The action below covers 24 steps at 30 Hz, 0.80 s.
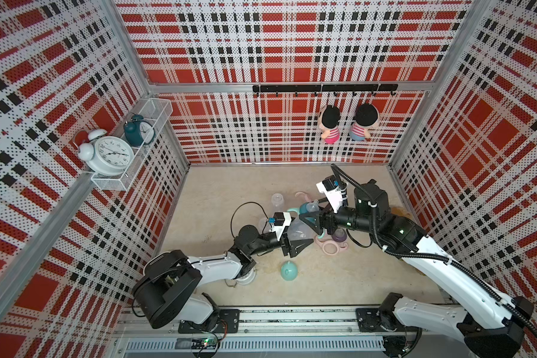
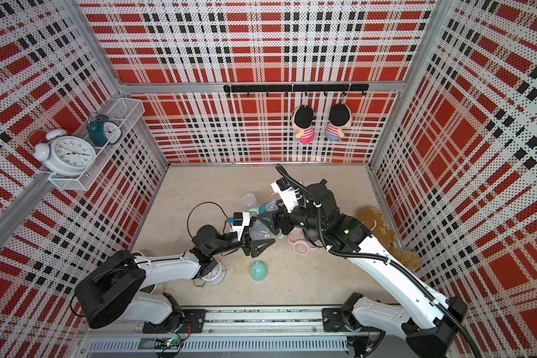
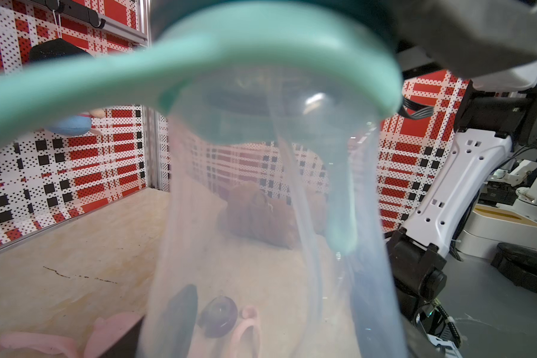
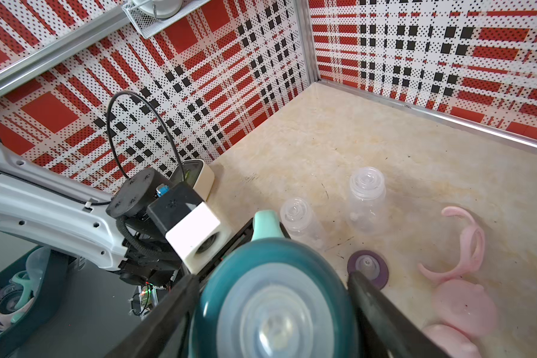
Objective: Assemble the baby bottles
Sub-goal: Screw the nipple onto the baby bottle.
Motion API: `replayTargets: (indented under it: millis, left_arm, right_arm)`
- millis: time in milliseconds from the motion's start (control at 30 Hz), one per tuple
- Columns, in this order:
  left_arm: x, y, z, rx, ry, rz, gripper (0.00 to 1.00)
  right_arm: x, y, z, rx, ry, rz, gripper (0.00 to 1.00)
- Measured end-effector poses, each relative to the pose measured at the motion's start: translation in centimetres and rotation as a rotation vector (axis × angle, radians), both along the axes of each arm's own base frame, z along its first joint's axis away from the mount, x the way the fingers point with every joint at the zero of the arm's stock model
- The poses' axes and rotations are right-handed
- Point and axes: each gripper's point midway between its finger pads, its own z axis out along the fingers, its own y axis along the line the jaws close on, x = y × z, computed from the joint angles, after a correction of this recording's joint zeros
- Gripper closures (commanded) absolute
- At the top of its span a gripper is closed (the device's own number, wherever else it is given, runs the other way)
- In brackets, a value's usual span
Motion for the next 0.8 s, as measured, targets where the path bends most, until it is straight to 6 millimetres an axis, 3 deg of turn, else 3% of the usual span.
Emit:
replayTargets:
  millis: [167,333,800]
  left_arm:
    - [0.0,0.02,-0.12,0.002,0.004,0.001,1.0]
    - [0.04,0.03,-0.12,0.001,0.003,0.003,1.0]
    - [0.11,-0.04,-0.36,0.006,0.009,0.005,1.0]
  right_arm:
    - [0.14,0.1,-0.17,0.005,-0.004,-0.002,0.26]
    - [0.25,0.11,-0.08,0.011,-0.005,-0.008,0.19]
    - [0.63,0.12,-0.34,0.021,-0.006,-0.026,0.21]
